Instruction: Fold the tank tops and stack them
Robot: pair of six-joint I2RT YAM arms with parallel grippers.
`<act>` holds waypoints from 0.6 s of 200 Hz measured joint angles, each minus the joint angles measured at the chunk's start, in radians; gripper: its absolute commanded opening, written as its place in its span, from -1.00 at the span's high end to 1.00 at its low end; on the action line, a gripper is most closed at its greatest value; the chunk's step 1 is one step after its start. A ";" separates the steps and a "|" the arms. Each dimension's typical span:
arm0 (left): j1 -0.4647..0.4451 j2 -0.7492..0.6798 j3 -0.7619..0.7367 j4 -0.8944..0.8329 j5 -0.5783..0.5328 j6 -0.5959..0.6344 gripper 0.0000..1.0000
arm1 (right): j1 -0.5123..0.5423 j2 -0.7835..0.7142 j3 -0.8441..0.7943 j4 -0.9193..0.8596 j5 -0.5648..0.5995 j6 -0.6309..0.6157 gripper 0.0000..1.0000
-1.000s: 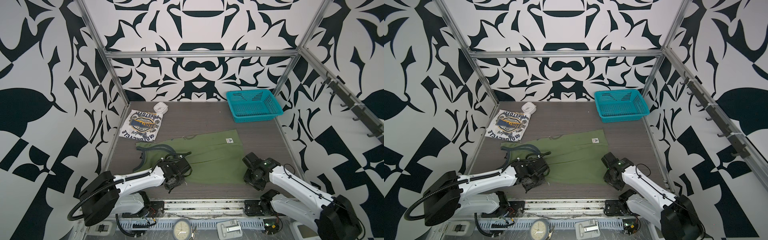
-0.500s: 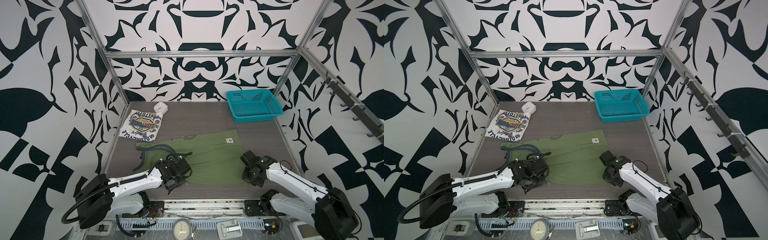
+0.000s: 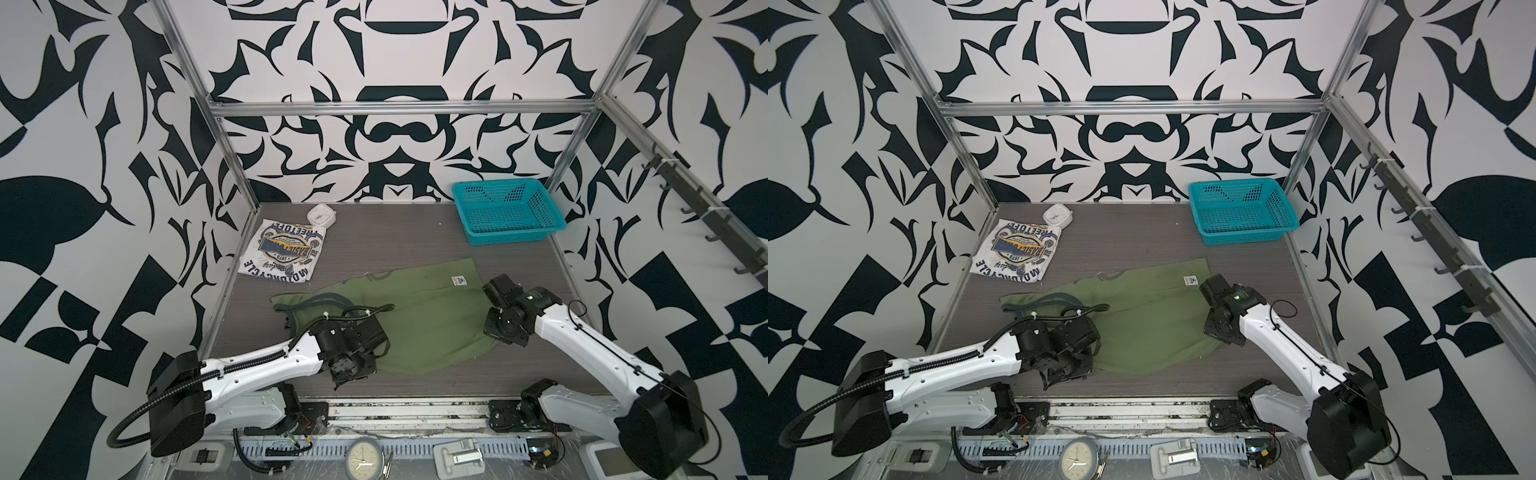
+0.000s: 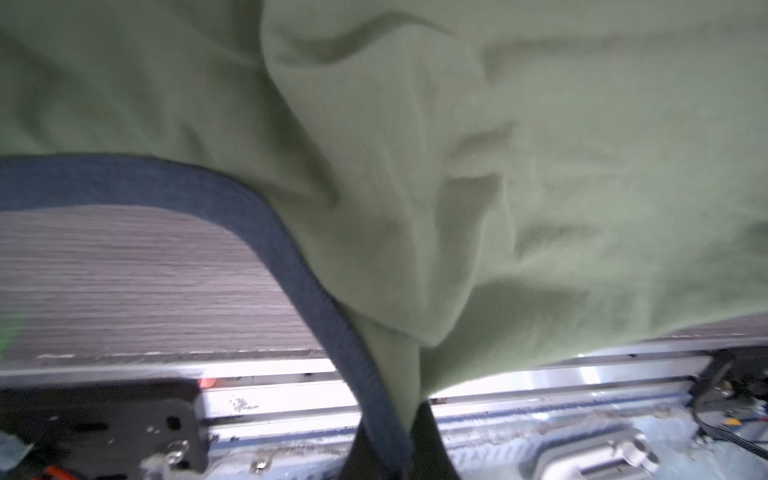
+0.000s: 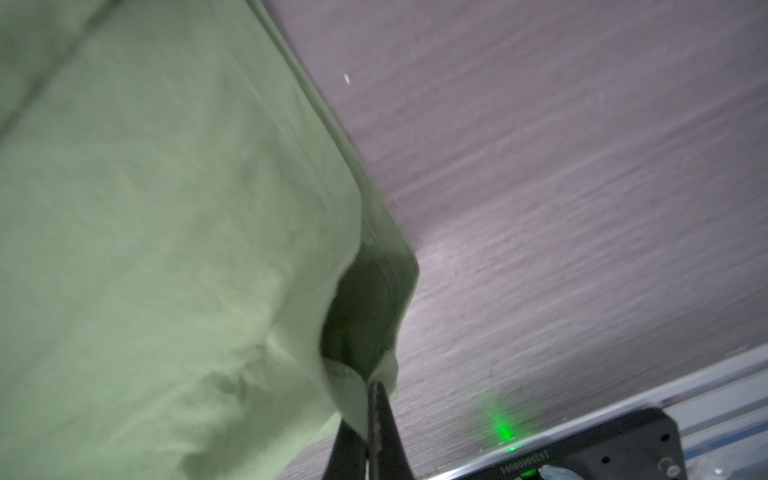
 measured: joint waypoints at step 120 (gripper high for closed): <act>0.436 0.362 0.259 -0.005 0.084 0.335 0.80 | -0.134 0.408 0.255 0.237 -0.063 -0.219 0.96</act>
